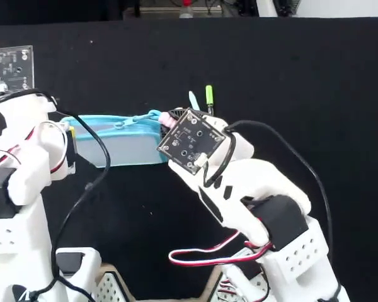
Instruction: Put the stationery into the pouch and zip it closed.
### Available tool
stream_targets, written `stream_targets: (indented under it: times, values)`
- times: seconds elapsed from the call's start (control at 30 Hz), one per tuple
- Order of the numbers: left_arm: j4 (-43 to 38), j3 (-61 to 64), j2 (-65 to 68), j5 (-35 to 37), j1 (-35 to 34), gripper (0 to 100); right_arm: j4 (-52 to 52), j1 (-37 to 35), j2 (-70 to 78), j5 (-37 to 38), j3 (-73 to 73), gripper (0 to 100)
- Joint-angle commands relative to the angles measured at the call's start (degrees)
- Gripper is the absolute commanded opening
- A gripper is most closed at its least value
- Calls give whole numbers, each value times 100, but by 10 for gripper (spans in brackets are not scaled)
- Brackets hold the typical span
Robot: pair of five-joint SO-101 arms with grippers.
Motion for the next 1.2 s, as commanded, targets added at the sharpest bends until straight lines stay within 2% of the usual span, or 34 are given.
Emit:
stream_targets:
  times: [0.0,0.17,0.4,0.77,0.93,1.03,1.17]
  values:
    - [97,66,158,18,171,30,18,114,31,35,-330,11]
    - [97,84,176,9,136,83,18,105,48,35,-330,11]
    - [88,84,211,-176,136,84,26,97,31,35,-321,11]
    - [70,92,211,-387,-330,83,97,114,13,44,-119,11]
    - [79,92,149,-396,-374,82,220,123,13,35,-145,11]
    - [79,198,149,-396,-356,22,316,123,13,35,-145,11]
    - [70,681,149,-396,-321,30,352,123,-154,35,-127,11]
